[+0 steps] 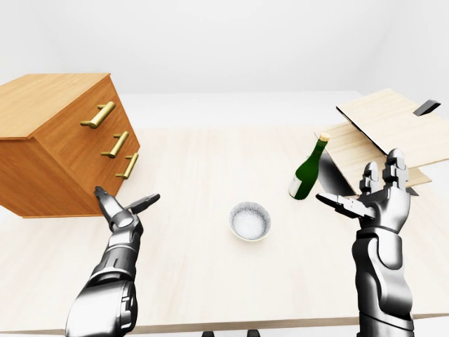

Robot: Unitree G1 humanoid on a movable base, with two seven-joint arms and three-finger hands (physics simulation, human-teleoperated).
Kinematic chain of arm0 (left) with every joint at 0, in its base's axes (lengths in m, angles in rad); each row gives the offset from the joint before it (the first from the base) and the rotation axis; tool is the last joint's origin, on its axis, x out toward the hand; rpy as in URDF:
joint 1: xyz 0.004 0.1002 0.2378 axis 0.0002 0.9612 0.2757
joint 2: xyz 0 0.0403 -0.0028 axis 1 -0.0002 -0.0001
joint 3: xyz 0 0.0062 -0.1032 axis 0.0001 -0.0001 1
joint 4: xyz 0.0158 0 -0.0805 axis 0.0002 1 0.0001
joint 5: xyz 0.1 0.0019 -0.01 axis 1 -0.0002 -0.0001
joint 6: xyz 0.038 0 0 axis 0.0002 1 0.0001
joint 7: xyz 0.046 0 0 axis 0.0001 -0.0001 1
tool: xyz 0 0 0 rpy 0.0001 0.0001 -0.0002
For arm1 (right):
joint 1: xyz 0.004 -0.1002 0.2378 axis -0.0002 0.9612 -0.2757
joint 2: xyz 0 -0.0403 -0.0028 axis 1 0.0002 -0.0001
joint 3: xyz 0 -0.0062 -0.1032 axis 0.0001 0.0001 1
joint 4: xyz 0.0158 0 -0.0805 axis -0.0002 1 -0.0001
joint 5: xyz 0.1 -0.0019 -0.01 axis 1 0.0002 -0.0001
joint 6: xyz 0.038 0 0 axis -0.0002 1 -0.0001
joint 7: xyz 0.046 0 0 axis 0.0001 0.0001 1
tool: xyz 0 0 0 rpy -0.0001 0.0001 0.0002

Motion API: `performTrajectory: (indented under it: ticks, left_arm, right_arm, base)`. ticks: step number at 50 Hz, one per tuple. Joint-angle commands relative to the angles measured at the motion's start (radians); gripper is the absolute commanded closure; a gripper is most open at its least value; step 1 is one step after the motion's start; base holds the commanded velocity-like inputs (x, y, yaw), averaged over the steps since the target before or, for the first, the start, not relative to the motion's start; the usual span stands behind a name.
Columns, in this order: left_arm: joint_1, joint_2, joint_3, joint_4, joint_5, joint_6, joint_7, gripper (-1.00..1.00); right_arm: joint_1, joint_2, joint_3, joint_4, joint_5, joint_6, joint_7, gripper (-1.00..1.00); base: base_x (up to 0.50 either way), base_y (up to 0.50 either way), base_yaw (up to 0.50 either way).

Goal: Close the bottom drawer of the cabinet.

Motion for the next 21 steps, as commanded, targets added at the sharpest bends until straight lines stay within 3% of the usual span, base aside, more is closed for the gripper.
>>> performTrajectory:
  ticks: [1, 21]
  left_arm:
    - [0.001, 0.088, 0.053, -0.018, 0.048, 0.0, 0.001, -1.0]
    - [0.009, 0.106, 0.055, -0.026, -0.003, 0.0, 0.001, -1.0]
  right_arm:
    - [-0.002, -0.001, -0.001, -0.007, 0.001, 0.006, -0.002, -1.0]
    - [-0.001, 0.0, 0.001, 0.001, 0.0, 0.0, 0.0, -1.0]
  base:
    - [0.0, 0.0, 0.0]
    - [0.0, 0.0, 0.0]
